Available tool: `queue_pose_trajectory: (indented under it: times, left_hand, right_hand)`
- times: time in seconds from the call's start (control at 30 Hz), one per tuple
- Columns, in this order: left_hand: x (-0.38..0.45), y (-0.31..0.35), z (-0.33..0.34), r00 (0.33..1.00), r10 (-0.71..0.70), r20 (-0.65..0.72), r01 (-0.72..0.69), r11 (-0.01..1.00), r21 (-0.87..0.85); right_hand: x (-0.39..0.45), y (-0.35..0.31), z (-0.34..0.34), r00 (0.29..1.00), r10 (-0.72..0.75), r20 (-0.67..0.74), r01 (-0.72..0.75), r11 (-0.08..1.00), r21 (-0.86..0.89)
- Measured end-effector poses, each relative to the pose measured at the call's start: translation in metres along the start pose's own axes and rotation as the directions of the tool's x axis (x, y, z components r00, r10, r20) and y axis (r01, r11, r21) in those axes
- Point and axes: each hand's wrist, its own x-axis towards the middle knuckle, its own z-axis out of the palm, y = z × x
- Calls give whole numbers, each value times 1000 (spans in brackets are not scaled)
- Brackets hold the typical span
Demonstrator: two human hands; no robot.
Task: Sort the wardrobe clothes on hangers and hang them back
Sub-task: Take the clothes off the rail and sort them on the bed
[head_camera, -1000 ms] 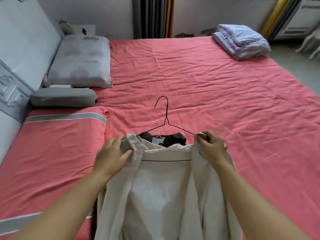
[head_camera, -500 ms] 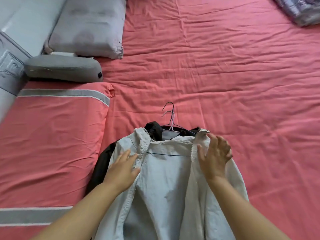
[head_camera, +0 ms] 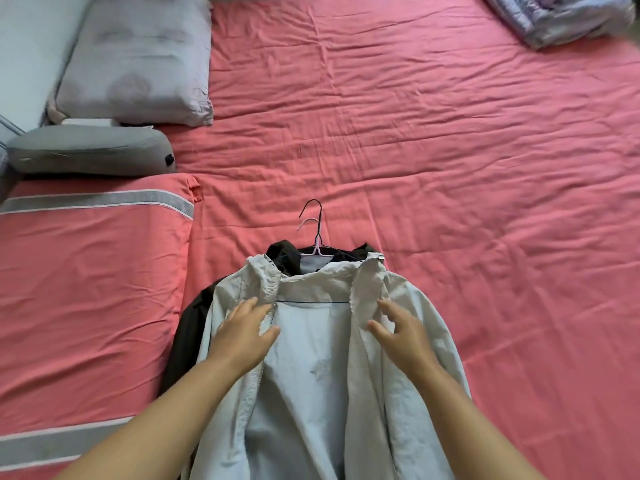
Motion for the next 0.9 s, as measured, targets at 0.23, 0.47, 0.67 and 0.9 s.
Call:
queue_pose_trajectory:
  times: [0.23, 0.47, 0.67, 0.9]
  left_hand:
    - [-78, 34, -39, 967, 252, -34, -254, 963, -88]
    - [-196, 46, -72, 817, 574, -42, -574, 807, -139]
    - [-306, 73, -74, 561, 814, 151, -813, 576, -79]
    - [-458, 120, -47, 99, 946, 310, -978, 150, -146]
  right_hand:
    - [-112, -47, -22, 987, 30, -158, -12, 993, 115]
    - [-290, -94, -27, 899, 181, -398, -88, 967, 241]
    - [-450, -119, -26, 702, 338, -626, -81, 912, 402]
    - [-632, -131, -17, 356, 460, -813, -80, 882, 464]
